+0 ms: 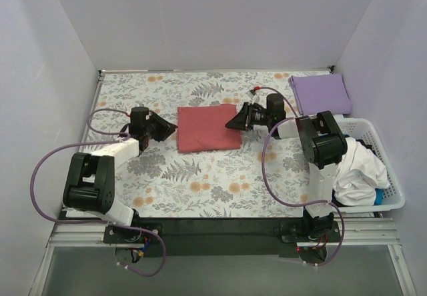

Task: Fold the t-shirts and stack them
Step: Fold the tshirt

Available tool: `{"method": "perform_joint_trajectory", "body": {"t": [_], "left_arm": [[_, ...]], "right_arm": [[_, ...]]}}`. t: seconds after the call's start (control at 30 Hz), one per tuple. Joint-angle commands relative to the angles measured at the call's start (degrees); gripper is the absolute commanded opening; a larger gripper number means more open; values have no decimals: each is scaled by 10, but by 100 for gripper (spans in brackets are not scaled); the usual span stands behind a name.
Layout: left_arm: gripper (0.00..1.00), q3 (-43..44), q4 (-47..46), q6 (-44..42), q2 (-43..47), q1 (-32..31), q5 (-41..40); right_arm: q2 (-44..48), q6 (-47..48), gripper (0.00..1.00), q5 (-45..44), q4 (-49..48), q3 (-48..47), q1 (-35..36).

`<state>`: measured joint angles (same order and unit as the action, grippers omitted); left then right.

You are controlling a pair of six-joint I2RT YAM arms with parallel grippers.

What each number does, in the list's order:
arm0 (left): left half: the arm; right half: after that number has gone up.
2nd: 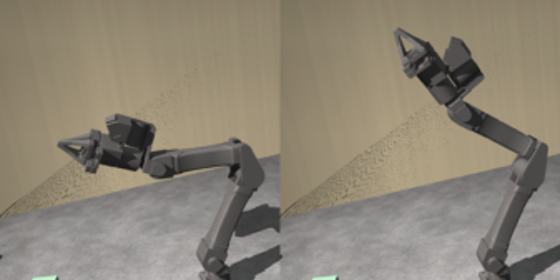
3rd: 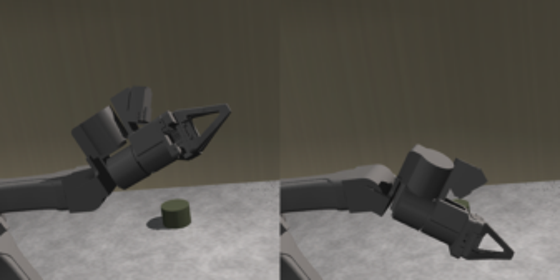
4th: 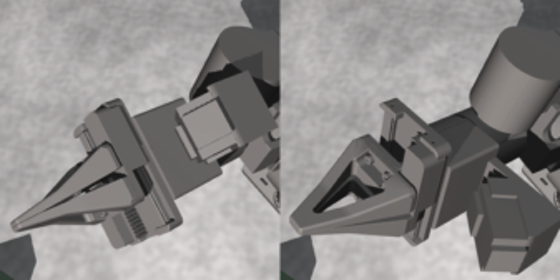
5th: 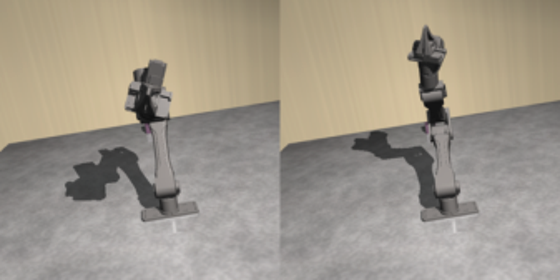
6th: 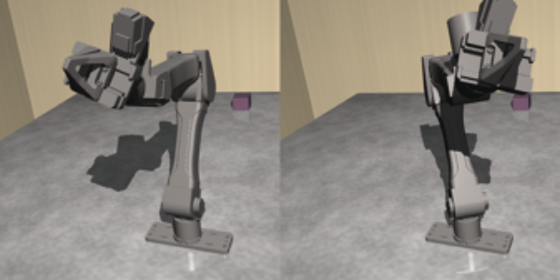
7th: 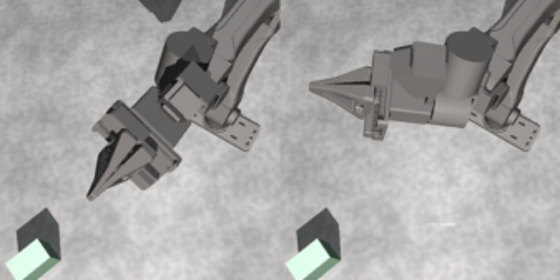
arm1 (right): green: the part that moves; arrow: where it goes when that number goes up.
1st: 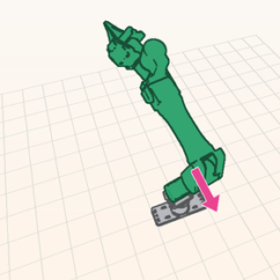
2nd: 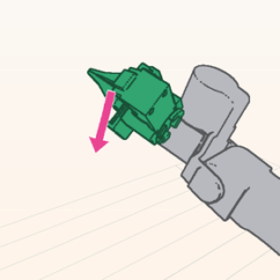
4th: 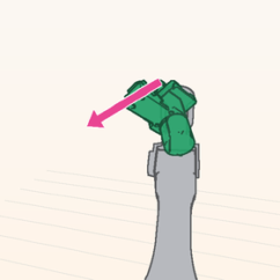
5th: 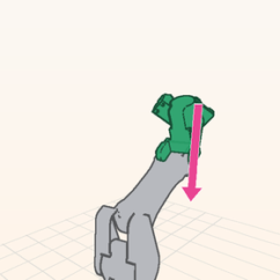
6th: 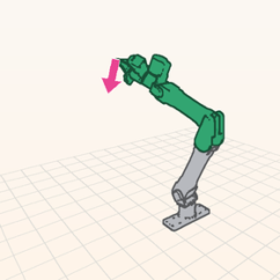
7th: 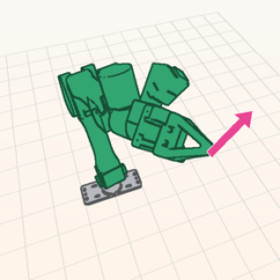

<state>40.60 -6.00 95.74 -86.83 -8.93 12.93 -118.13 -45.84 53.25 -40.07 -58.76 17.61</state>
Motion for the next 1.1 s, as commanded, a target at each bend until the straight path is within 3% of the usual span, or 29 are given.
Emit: {"method": "perform_joint_trajectory", "body": {"t": [0.0,0.27,0.47,0.67,0.8,1.07], "left_arm": [[24,77,-31,-23,-45,13,18],[19,265,-79,-21,-248,19,91],[16,297,-81,-2,-358,24,89],[15,264,-104,23,-369,49,93],[20,255,-98,16,-339,58,97],[53,282,2,-113,-187,52,36]], "right_arm": [[12,-27,36,-20,-22,-88,0],[-135,-95,36,-75,-22,-255,-23],[-223,-125,36,-102,-23,-280,-36],[-239,-124,36,-120,-25,-252,-56],[-205,-110,36,-119,-21,-249,-63],[-41,-16,41,-156,71,-189,-62]]}}
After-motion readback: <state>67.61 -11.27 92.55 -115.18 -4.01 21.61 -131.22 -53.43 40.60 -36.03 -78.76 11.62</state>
